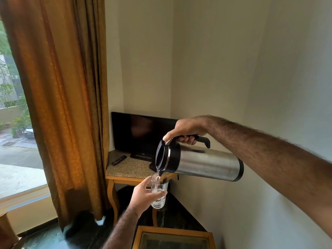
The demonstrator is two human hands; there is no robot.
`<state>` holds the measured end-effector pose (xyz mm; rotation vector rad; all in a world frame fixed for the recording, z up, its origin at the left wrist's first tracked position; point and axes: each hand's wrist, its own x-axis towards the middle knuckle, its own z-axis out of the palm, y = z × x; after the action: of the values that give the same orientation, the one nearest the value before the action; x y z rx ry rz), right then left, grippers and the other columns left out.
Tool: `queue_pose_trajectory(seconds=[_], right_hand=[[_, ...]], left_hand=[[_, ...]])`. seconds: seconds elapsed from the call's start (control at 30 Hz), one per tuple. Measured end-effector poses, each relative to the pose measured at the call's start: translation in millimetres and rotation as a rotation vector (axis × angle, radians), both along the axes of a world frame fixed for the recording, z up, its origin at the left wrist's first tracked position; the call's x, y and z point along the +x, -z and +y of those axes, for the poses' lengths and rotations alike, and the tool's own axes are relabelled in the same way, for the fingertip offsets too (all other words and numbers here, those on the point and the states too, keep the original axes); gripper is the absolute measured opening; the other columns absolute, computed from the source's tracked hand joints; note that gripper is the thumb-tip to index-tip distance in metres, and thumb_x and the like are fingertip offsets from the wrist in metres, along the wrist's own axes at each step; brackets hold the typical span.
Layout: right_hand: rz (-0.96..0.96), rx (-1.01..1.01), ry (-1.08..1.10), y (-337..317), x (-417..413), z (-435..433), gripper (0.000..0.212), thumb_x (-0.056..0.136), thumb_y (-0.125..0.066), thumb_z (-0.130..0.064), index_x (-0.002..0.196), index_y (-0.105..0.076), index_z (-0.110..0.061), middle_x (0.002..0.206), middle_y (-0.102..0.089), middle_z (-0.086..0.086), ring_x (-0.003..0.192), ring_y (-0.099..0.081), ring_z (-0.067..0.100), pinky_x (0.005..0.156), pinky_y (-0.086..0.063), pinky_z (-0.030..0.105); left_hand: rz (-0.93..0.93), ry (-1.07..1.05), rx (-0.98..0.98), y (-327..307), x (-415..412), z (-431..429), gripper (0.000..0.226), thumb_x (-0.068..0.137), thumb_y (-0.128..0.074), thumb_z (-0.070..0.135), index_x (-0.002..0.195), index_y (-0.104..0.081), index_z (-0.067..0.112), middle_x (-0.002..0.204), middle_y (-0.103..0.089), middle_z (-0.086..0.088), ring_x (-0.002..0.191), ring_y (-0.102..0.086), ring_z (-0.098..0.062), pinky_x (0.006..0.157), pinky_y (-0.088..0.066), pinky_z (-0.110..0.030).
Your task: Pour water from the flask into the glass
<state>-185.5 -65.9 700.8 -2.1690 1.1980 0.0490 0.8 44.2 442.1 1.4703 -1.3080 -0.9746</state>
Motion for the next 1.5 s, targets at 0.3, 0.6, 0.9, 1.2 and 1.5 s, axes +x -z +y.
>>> queue_pose_trajectory(seconds=[0.3, 0.6, 0.9, 1.2, 1.5], right_hand=[[-0.002, 0.002, 0.026, 1, 3, 0, 0.058, 0.089, -0.075, -0.057, 0.051, -0.049, -0.021, 0.052, -0.042, -0.001, 0.044, -0.037, 0.017, 0.050, -0.035, 0.029], [-0.008, 0.007, 0.013, 4, 3, -2, 0.058, 0.086, -0.076, -0.057, 0.050, -0.048, -0.022, 0.053, -0.043, -0.001, 0.045, -0.037, 0.016, 0.050, -0.035, 0.030], [-0.001, -0.020, 0.003, 5, 6, -5, 0.058, 0.082, -0.076, -0.061, 0.051, -0.049, -0.021, 0.054, -0.043, 0.000, 0.045, -0.039, 0.018, 0.051, -0.037, 0.030], [-0.025, -0.003, -0.011, 6, 10, -6, 0.058, 0.088, -0.074, -0.057, 0.044, -0.057, -0.024, 0.054, -0.044, -0.001, 0.046, -0.039, 0.017, 0.052, -0.037, 0.031], [-0.014, -0.043, -0.018, 5, 10, -10, 0.058, 0.087, -0.075, -0.059, 0.053, -0.049, -0.019, 0.053, -0.045, 0.001, 0.044, -0.041, 0.018, 0.051, -0.039, 0.029]], left_hand=[[0.003, -0.023, -0.016, -5, -2, 1, 0.052, 0.074, -0.093, 0.016, 0.116, -0.069, 0.032, 0.104, -0.081, 0.006, 0.089, -0.081, -0.008, 0.073, -0.060, -0.020], [0.006, -0.040, -0.040, -14, -3, 4, 0.050, 0.075, -0.092, 0.015, 0.109, -0.065, 0.040, 0.098, -0.077, 0.013, 0.083, -0.078, 0.001, 0.068, -0.057, -0.014], [0.020, -0.053, -0.050, -16, 0, 2, 0.052, 0.075, -0.093, 0.016, 0.110, -0.063, 0.042, 0.100, -0.079, 0.010, 0.085, -0.079, -0.002, 0.074, -0.061, -0.023], [0.020, -0.050, -0.046, -15, 0, 0, 0.055, 0.073, -0.094, 0.019, 0.113, -0.063, 0.041, 0.109, -0.077, 0.008, 0.088, -0.079, -0.002, 0.071, -0.060, -0.018], [0.006, -0.063, -0.043, -19, 3, 2, 0.054, 0.074, -0.093, 0.015, 0.100, -0.058, 0.048, 0.102, -0.075, 0.013, 0.081, -0.078, 0.002, 0.072, -0.058, -0.018]])
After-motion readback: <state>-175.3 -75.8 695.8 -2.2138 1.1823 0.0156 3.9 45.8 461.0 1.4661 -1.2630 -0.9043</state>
